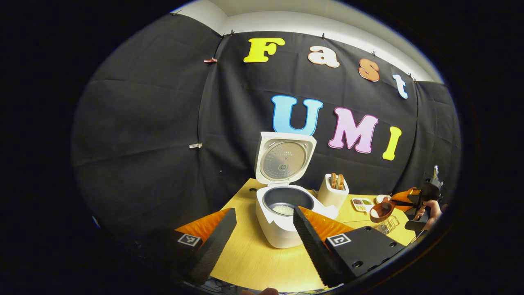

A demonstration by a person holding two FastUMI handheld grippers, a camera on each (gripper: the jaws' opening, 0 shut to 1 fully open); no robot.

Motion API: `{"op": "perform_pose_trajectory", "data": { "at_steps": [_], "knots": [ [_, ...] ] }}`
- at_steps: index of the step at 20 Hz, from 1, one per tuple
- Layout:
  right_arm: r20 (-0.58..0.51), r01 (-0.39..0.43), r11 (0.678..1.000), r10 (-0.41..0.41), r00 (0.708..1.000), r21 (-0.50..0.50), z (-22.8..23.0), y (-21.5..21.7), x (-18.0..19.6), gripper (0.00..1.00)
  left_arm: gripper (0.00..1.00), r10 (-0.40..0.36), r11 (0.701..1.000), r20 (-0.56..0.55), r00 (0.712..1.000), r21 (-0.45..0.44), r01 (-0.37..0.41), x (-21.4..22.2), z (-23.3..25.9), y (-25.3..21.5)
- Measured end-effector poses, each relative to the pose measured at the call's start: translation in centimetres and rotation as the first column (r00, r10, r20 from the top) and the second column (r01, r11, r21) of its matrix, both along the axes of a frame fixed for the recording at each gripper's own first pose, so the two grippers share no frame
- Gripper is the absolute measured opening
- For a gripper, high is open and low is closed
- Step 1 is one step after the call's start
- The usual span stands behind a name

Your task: Close the left gripper, press the button to open the rice cooker; take a wooden spoon from the chopstick holder with the right hand, scoop a spoonful of rice and pour it into the rice cooker, then put the wooden spoon back into the chopstick holder.

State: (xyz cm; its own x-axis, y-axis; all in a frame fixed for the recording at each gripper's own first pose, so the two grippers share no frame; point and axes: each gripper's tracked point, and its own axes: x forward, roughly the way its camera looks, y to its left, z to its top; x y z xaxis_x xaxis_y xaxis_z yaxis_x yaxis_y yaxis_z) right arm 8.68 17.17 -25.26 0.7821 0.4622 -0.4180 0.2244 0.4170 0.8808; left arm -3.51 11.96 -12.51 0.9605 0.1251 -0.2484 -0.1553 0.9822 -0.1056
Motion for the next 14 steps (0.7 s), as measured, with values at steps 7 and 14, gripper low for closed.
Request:
{"op": "perform_pose_trajectory", "data": {
  "at_steps": [7, 14],
  "knots": [
    [0.096, -0.048, 0.998, 0.044, 0.994, 0.044, 8.5, 6.4, 3.4, 0.14, 0.94, 0.009, 1.000, 0.029, 1.000, 0.003, -0.009, 0.4, 0.2, 1.0],
    [0.162, -0.120, 0.992, 0.113, 0.980, 0.030, 12.8, 15.3, 5.6, 0.14, 0.95, 0.024, 1.000, 0.020, 1.000, 0.004, -0.024, 0.9, -0.2, 2.8]
  ]
}}
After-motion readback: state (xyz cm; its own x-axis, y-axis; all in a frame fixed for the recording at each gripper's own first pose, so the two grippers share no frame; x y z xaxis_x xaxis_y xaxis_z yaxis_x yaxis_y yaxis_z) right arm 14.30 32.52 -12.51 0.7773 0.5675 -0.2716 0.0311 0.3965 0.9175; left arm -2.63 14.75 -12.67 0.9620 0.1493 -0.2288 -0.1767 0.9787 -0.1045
